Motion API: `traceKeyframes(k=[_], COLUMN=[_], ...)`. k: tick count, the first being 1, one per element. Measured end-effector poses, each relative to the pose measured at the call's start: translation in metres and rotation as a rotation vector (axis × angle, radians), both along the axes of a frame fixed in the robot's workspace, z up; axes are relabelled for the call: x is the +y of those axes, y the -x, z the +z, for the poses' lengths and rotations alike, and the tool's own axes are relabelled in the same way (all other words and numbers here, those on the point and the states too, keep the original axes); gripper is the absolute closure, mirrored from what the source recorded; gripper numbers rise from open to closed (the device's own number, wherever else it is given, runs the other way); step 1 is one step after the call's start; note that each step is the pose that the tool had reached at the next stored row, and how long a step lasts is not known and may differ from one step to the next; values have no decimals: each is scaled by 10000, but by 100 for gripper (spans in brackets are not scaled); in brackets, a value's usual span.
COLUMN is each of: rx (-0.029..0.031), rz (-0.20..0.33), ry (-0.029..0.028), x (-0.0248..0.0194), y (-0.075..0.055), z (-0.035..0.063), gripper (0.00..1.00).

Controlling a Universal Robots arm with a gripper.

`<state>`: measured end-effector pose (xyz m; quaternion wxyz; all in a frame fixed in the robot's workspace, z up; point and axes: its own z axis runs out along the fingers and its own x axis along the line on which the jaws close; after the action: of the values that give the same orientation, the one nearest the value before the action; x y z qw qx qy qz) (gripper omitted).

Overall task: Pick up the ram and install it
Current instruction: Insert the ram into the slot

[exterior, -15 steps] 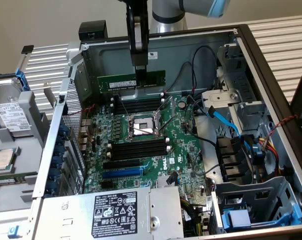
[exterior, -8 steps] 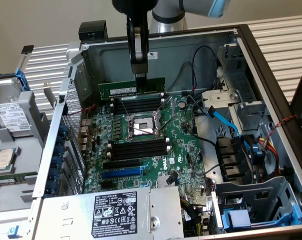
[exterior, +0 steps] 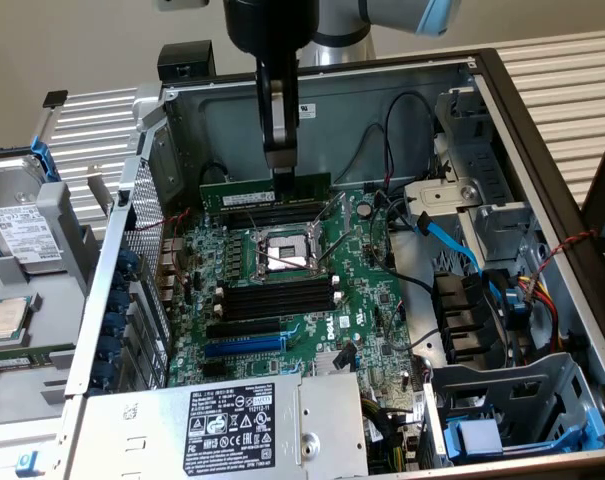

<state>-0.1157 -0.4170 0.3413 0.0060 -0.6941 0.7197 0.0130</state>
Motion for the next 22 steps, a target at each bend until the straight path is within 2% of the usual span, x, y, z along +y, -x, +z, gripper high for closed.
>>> traceKeyframes(k=[9, 15, 22], rx=[-4, -6, -35], rz=[-134, -167, -163], ry=[-1, 1, 89], x=[-10, 29, 35], y=[-9, -22, -22], z=[-163, -274, -371], gripper=[88, 88, 88])
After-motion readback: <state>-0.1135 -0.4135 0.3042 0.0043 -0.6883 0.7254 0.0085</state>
